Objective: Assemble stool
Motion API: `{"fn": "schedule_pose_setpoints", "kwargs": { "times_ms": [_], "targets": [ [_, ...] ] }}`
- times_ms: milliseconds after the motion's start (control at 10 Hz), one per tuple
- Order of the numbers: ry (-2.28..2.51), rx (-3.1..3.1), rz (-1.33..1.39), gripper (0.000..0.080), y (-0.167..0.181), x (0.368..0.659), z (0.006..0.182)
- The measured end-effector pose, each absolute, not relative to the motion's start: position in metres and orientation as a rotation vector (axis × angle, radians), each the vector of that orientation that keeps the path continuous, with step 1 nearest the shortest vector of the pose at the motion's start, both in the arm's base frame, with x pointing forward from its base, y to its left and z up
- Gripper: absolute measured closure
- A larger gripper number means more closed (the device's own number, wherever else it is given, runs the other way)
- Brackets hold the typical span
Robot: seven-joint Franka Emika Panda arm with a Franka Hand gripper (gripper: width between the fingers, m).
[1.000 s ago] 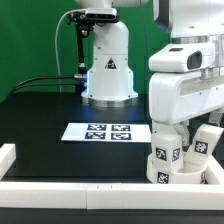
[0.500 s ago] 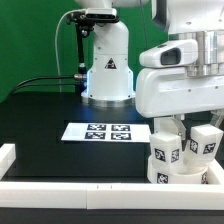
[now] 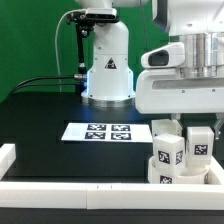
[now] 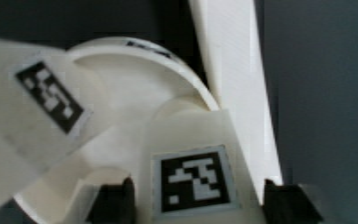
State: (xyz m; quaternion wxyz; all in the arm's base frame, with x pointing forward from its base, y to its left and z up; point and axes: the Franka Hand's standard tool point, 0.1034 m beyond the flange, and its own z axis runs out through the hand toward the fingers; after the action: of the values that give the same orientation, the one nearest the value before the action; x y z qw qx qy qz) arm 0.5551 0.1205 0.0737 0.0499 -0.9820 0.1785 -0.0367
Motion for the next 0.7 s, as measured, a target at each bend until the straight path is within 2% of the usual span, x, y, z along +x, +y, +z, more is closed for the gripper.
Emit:
{"fn": "schedule_pose_setpoints", "kwargs": {
  "times_ms": [500, 700],
  "targets": [
    [1.592, -2.488, -0.017, 0.0456, 0.131, 0.559, 0.076],
    [1.652, -2.435, -0.013, 0.0457, 0.133, 0.558, 0.075]
  ]
}}
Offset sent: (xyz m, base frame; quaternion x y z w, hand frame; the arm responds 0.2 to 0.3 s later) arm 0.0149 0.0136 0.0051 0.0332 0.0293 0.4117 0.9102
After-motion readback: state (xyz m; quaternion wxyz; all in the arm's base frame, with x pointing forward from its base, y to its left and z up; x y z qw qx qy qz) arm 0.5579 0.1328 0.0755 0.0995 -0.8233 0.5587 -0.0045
